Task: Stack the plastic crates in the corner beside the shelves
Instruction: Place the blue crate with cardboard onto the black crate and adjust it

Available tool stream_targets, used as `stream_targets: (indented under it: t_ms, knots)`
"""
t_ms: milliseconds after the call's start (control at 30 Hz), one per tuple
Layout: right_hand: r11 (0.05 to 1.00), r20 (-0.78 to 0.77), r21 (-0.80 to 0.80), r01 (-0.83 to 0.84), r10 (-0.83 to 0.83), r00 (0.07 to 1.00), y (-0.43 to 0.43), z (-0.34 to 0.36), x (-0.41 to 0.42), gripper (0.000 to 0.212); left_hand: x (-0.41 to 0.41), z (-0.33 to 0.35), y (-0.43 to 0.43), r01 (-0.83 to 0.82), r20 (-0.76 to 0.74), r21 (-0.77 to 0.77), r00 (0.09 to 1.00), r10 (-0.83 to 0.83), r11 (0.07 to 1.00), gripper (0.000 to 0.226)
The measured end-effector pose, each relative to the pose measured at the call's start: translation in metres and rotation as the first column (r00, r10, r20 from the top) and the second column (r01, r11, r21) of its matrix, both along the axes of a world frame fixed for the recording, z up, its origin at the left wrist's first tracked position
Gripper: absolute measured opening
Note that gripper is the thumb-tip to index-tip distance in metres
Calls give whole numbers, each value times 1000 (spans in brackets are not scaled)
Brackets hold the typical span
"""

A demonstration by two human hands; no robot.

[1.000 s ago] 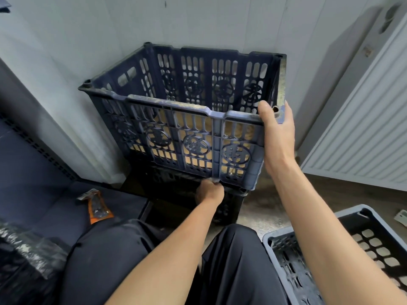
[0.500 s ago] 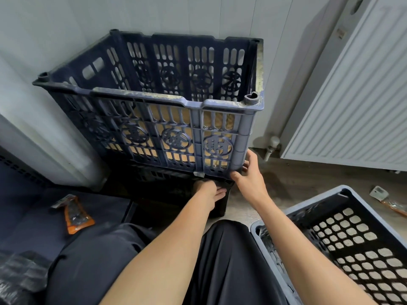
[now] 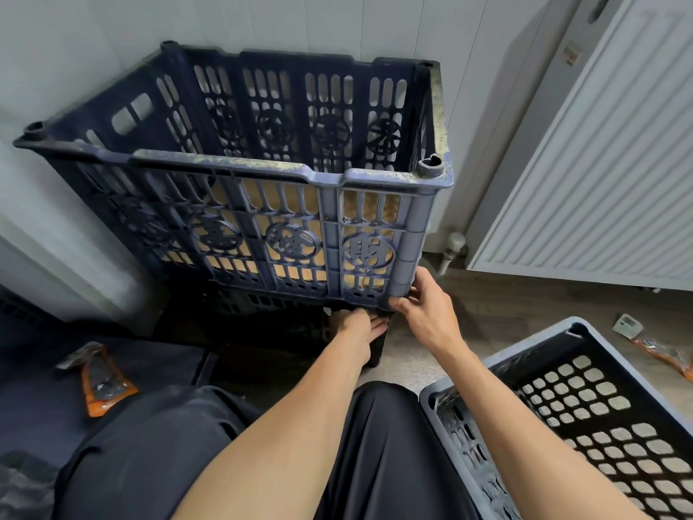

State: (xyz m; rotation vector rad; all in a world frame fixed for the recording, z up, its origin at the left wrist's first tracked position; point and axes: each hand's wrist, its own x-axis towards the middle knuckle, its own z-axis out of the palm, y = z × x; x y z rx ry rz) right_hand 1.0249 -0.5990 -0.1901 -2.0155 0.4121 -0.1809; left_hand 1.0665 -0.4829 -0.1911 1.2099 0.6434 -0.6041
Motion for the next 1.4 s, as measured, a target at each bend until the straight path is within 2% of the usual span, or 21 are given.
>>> stream_targets:
  t_ms: [133,367,600,700,733,800,867,967,1133,1233,1300,1333,1400]
  knots:
    - [998,8,-50,28,-28,1000,4,-4,0,48,2,-1,0,-72,-6,-102,997,72,992,27]
    - [996,41,-83,44,-41,998,12,-8,-6,46,5,-6,2,-94,-7,-104,996,94,990,28]
    - [993,26,-114,-7,10,1000,6,-14,9,47,-7,-15,-5,15,71,-168,997,-3,986,31]
    - [991,8,-131,-36,37,999,4,-19,10,49,-2,-22,0,34,29,-171,999,-30,985,24]
    - [990,5,-135,-42,43,999,4,-20,9,49,-2,-21,1,40,14,-170,999,-38,985,30]
    - [986,10,-159,-48,51,999,3,-19,8,49,-1,-20,0,43,14,-122,999,-42,992,44]
    - [983,22,-177,-46,51,998,1,-21,7,49,-1,-18,-2,15,40,-75,999,-12,997,43]
    - [981,42,-187,-49,57,997,2,-23,6,49,1,-16,4,-118,22,-104,992,120,988,37]
    - [986,76,-157,-52,64,995,0,-24,6,46,4,-10,11,-123,-15,-91,992,123,988,53]
    - [990,93,-136,-38,51,994,0,-22,8,46,10,-6,13,-113,-63,-33,992,110,993,49]
    - [991,107,-130,-23,37,994,2,-22,7,46,12,-4,15,-106,-74,6,992,106,994,36]
    - [992,111,-124,-14,28,993,4,-23,8,45,13,-5,18,-120,-46,49,991,122,992,30]
    - [994,112,-112,1,12,994,6,-24,8,45,18,-7,31,-201,24,123,980,199,972,36]
